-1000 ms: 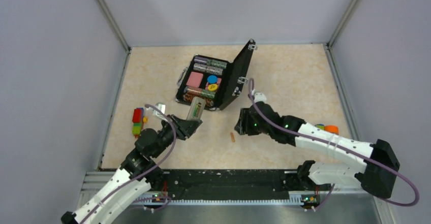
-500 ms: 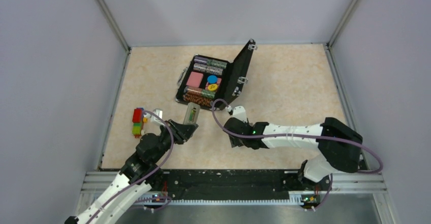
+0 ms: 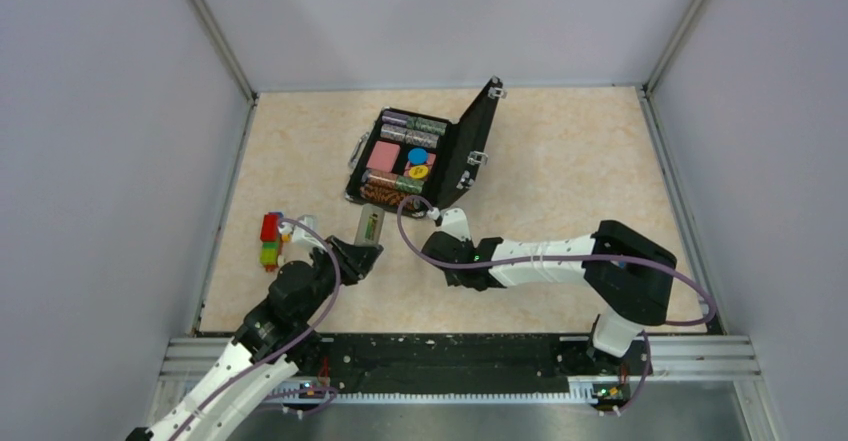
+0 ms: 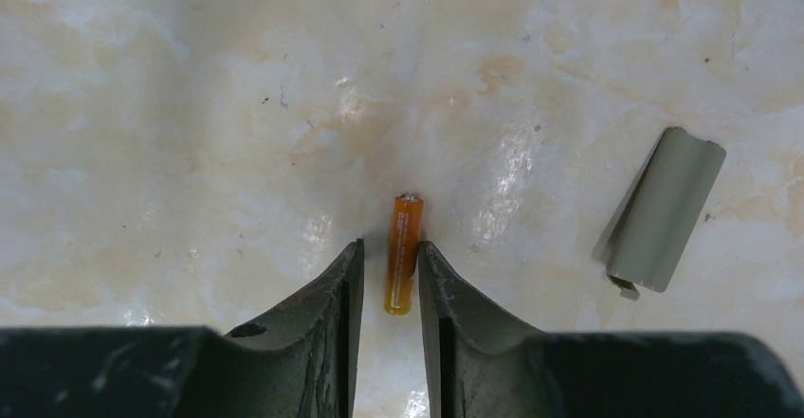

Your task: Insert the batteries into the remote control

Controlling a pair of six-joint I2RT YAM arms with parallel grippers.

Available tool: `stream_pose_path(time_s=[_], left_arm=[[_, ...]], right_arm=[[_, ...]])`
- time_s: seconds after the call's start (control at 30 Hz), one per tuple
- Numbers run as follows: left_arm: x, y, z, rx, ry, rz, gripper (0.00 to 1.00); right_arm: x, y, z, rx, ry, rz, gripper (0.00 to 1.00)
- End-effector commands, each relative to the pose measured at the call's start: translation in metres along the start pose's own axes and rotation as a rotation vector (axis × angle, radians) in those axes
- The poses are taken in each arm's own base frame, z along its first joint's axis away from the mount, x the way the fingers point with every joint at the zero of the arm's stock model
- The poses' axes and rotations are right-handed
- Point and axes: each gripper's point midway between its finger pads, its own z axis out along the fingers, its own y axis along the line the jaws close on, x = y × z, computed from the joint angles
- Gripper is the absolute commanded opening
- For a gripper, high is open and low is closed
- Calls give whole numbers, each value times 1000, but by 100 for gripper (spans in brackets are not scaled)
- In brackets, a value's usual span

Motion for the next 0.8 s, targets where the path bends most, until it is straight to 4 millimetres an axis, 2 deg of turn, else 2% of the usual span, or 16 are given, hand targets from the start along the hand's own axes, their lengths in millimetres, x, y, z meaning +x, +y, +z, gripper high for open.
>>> stream_pose_path(time_s=[0.0,0.13,0.27,0.33,0.43,0.53,0.63,0.7,0.77], left_arm=[[-25,-19,-6,42,-79,7,0],[-24,-18,-6,41,-77,7,0],[-25,-20,-6,46,-78,6,0],[-25,-22,-6,54,-76,6,0],[-24,-26,-7,73,-69,7,0],[-26,-34,-8,115,-73,14,0],[-31,-46,-9,174,-95,15,0],[-36,-58,-11,234,-115,15,0],[-42,-80,-17,340,-138,28,0]], right_arm=[[-6,7,-2,0,-17,10,26],[-4,7,-2,-4,-11,7,20],[-4,11,-3,-30,-9,9,2],[-7,14,-6,-47,-19,12,0],[-25,24,-20,-121,-69,25,0],[-59,42,-53,-250,-160,54,0],[-103,54,-97,-352,-270,104,0],[-129,56,-125,-398,-343,141,0],[-154,55,-153,-447,-426,177,0]])
